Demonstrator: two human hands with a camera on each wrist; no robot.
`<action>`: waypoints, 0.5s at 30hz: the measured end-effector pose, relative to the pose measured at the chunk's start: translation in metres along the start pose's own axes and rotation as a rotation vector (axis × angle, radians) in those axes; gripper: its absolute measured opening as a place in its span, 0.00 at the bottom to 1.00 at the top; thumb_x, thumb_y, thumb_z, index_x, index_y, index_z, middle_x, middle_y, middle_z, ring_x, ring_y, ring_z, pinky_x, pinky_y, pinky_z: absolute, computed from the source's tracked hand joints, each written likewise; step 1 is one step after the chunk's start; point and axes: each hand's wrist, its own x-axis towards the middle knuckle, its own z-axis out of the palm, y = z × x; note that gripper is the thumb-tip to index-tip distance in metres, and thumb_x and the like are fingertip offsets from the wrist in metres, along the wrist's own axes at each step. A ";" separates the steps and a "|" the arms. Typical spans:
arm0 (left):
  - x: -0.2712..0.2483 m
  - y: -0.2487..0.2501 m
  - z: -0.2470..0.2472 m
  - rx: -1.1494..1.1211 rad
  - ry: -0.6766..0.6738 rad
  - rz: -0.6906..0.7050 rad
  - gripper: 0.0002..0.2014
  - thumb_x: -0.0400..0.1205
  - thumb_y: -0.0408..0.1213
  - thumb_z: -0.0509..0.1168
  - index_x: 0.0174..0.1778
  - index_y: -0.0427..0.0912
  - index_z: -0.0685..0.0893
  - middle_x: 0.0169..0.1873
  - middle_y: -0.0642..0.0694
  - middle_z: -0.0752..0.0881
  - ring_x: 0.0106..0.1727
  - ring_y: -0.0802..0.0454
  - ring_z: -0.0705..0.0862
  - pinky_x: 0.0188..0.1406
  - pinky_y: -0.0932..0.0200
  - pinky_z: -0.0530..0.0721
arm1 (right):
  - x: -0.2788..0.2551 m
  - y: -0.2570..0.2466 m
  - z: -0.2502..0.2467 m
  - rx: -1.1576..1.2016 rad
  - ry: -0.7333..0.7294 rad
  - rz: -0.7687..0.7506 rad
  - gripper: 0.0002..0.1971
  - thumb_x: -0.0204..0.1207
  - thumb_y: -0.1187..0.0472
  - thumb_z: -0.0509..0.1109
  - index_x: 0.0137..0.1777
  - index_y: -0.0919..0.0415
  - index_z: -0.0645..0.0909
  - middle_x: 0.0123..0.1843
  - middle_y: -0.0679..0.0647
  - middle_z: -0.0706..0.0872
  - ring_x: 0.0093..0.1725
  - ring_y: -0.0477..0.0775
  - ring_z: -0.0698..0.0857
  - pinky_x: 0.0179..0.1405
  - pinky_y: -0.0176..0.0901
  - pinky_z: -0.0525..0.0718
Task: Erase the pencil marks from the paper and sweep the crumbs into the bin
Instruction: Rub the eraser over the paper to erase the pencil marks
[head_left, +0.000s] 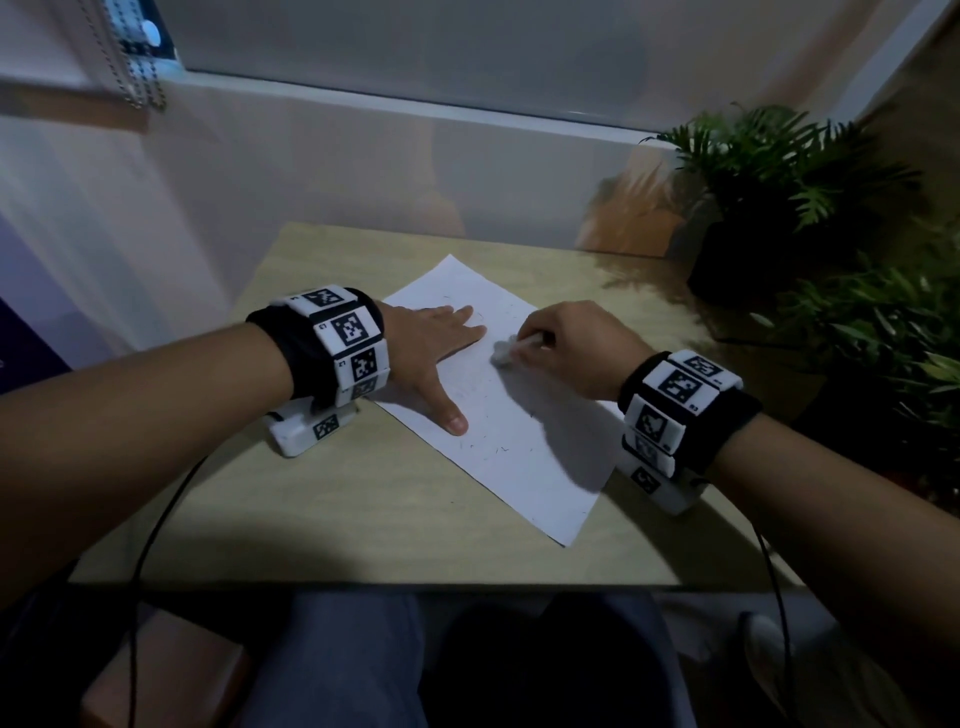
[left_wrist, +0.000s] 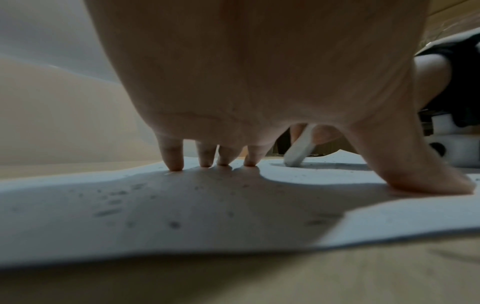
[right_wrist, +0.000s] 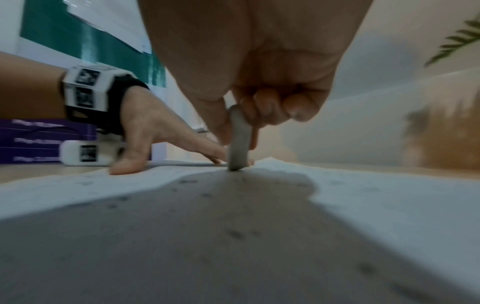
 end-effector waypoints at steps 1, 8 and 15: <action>0.000 0.000 0.000 0.001 0.002 -0.001 0.72 0.58 0.85 0.63 0.89 0.54 0.36 0.88 0.54 0.33 0.89 0.55 0.36 0.88 0.46 0.42 | 0.000 0.002 0.000 -0.065 0.036 0.030 0.14 0.81 0.44 0.67 0.47 0.54 0.86 0.41 0.49 0.85 0.43 0.56 0.83 0.38 0.48 0.78; 0.001 -0.001 -0.001 0.028 -0.027 -0.009 0.70 0.61 0.85 0.64 0.88 0.55 0.33 0.87 0.54 0.30 0.89 0.54 0.34 0.89 0.41 0.44 | -0.014 -0.019 0.001 0.147 -0.118 -0.132 0.24 0.75 0.34 0.66 0.52 0.53 0.89 0.46 0.46 0.89 0.45 0.49 0.84 0.46 0.44 0.80; 0.001 0.000 -0.004 0.029 -0.067 -0.010 0.73 0.56 0.85 0.64 0.88 0.55 0.31 0.87 0.54 0.29 0.88 0.54 0.33 0.89 0.40 0.43 | -0.014 -0.018 0.006 -0.063 -0.016 -0.139 0.21 0.78 0.36 0.62 0.47 0.53 0.86 0.41 0.48 0.86 0.42 0.54 0.83 0.39 0.48 0.78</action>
